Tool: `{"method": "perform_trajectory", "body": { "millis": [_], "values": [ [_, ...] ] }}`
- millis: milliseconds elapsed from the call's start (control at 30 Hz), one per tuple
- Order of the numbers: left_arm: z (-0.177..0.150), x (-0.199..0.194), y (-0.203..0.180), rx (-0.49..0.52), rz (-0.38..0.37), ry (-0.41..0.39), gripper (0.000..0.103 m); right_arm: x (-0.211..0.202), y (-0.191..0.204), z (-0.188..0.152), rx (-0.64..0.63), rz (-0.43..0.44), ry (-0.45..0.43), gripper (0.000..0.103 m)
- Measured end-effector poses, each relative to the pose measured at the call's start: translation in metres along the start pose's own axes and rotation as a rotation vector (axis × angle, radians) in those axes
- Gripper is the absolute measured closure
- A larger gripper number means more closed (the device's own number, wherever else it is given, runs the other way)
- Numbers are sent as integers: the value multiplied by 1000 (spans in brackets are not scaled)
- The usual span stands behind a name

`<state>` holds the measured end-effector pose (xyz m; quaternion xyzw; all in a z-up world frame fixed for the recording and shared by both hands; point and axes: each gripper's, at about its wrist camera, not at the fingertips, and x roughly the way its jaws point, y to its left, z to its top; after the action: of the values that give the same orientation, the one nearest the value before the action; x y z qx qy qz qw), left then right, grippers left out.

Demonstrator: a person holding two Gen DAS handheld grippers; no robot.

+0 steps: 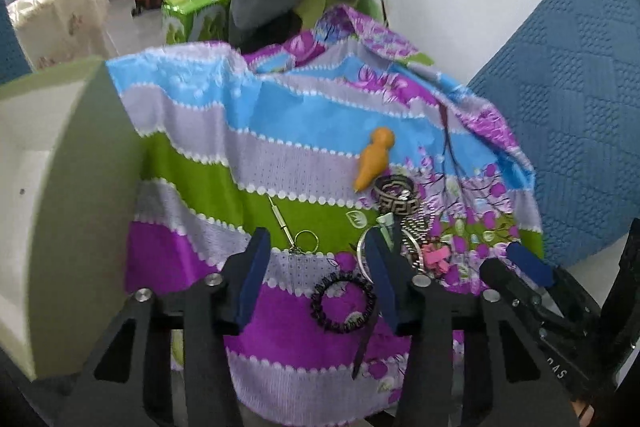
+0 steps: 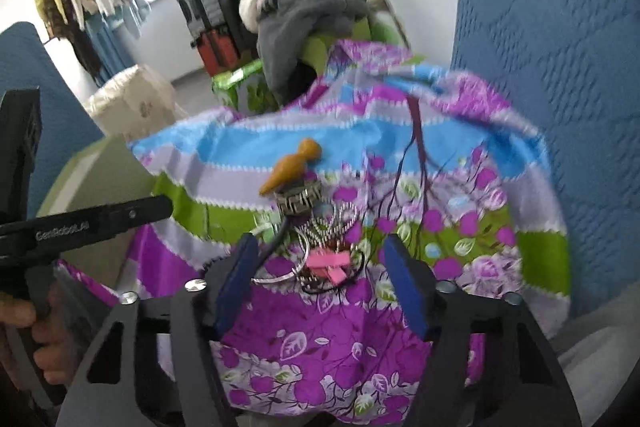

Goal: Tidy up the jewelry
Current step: 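Grasp the pink ribbon clip with the right tool while the left tool grasps the thin silver pin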

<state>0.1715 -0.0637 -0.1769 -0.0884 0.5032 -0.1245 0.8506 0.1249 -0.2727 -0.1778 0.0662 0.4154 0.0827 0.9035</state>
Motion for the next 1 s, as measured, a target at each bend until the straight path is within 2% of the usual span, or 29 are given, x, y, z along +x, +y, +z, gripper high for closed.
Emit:
{"method": "perform_trajectory", "body": {
  "millis": [67,233,367,433,500,633,800,1000],
  "values": [
    [0,10,5,-17,-4,12,66,16,-4,-2,10,11,50,48],
    [1,27,16,-35,17,29,73,41,-6,-8,31,40,139,48],
    [5,38,20,-32,24,41,77,47,-3,-7,12,18,148,48],
    [6,43,18,-16,29,46,84,50,-3,-6,8,13,149,51],
    [7,47,17,-3,40,50,84,53,-4,-5,8,15,161,59],
    [7,57,14,26,67,76,84,61,-8,-5,14,-1,183,59],
    [6,60,8,74,106,72,84,63,-9,-5,18,9,193,59],
    [8,64,4,112,145,61,98,66,2,-5,-34,13,198,62]
  ]
}}
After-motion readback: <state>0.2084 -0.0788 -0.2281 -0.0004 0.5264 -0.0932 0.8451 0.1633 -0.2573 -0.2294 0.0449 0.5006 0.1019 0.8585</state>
